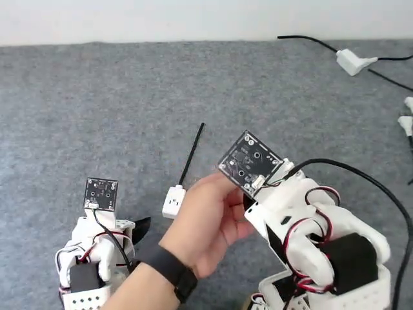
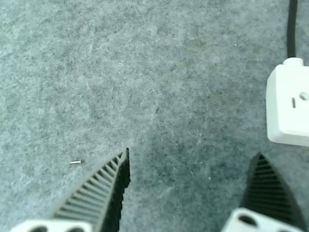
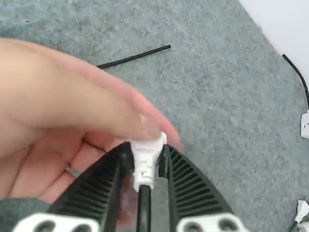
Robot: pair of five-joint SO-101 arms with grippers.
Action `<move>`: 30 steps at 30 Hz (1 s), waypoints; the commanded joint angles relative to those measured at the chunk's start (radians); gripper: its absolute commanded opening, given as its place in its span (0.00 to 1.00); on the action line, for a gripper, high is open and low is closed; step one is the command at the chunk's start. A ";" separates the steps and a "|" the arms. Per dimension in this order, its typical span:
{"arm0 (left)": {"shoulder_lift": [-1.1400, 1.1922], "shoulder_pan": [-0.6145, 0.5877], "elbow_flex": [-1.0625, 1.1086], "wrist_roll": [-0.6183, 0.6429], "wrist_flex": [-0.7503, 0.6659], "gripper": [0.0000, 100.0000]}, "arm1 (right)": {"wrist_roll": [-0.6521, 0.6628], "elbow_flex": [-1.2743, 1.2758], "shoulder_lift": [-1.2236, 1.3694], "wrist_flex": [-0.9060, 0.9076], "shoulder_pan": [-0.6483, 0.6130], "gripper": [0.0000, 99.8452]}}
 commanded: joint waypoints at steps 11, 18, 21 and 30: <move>-0.017 -0.003 -0.007 0.002 -0.021 0.37 | 0.014 -0.002 0.005 -0.016 0.013 0.01; -0.017 -0.003 -0.007 0.002 -0.021 0.37 | 0.031 0.005 0.012 -0.016 0.012 0.01; -0.017 -0.003 -0.007 0.002 -0.021 0.37 | 0.032 0.017 0.018 -0.027 0.010 0.01; -0.017 -0.003 -0.007 0.002 -0.021 0.37 | -0.031 0.041 0.019 -0.065 -0.019 0.01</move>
